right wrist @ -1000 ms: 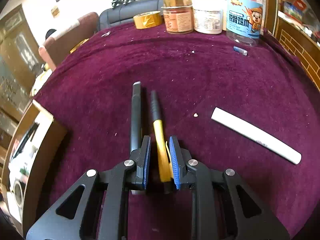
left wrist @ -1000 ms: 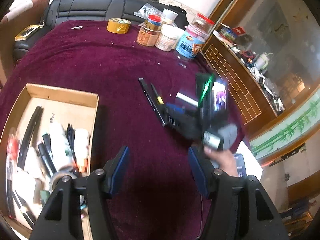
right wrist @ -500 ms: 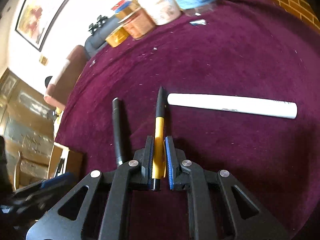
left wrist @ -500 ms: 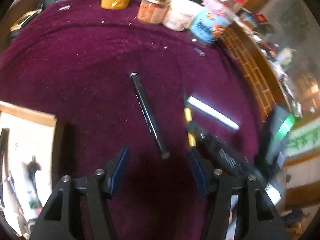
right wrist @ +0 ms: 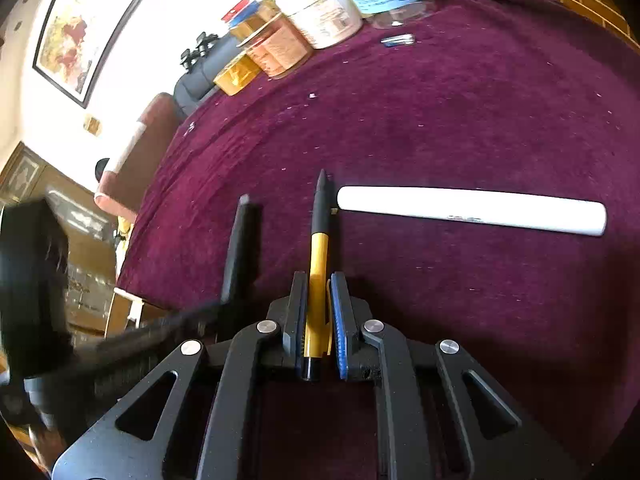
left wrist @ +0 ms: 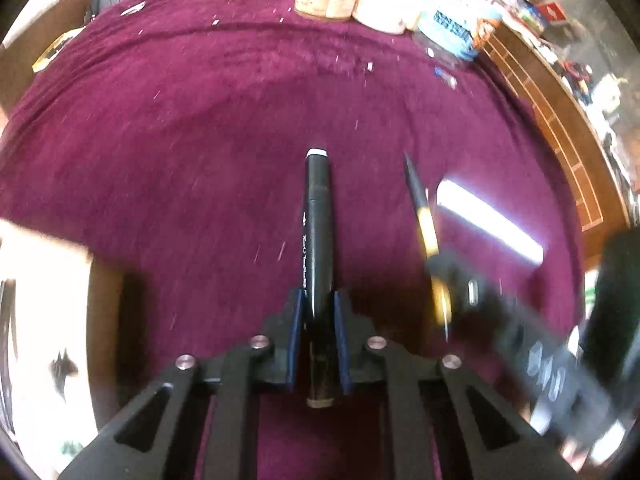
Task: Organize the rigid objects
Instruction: 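Grasp the yellow-and-black pen with the right gripper while the left grasps the black marker, then carry the pen and black marker into the box and open both grippers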
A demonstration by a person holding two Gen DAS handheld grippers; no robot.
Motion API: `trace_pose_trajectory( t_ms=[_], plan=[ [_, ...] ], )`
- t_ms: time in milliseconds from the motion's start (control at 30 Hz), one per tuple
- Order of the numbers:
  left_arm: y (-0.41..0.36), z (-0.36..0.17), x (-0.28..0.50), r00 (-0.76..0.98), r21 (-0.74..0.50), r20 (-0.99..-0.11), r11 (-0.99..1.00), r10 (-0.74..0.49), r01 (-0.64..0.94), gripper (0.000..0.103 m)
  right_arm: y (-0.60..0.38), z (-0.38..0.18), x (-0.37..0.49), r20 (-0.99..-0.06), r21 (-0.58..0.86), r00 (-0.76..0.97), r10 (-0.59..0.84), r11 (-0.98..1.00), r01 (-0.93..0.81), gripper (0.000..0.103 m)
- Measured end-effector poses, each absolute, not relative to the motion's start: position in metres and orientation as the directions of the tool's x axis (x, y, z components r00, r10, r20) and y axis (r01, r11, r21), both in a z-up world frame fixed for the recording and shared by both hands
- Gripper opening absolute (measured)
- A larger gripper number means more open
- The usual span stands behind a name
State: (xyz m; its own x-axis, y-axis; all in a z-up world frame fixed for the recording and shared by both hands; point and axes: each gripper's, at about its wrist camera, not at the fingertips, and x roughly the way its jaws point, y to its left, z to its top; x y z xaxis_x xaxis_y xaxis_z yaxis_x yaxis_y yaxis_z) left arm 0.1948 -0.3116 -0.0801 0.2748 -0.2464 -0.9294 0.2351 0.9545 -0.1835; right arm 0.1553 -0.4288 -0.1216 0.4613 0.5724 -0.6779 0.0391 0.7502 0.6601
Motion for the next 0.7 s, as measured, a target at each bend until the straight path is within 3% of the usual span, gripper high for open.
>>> trace_pose_trajectory(
  t_ms=[300,700],
  plan=[
    [-0.259,-0.079,0.100,0.297,-0.204,-0.911,0.939,-0.285,0.276,0.014,-0.403,-0.116,0.153,-0.703,0.583,0.464,0.539,0.811,-0.059,0.011],
    [-0.224,-0.083,0.088,0.225,-0.422,-0.857,0.883,-0.463,0.206,0.014,-0.391,-0.086,0.057,-0.710,0.634,0.409,0.573,0.773,0.016,0.011]
  ],
)
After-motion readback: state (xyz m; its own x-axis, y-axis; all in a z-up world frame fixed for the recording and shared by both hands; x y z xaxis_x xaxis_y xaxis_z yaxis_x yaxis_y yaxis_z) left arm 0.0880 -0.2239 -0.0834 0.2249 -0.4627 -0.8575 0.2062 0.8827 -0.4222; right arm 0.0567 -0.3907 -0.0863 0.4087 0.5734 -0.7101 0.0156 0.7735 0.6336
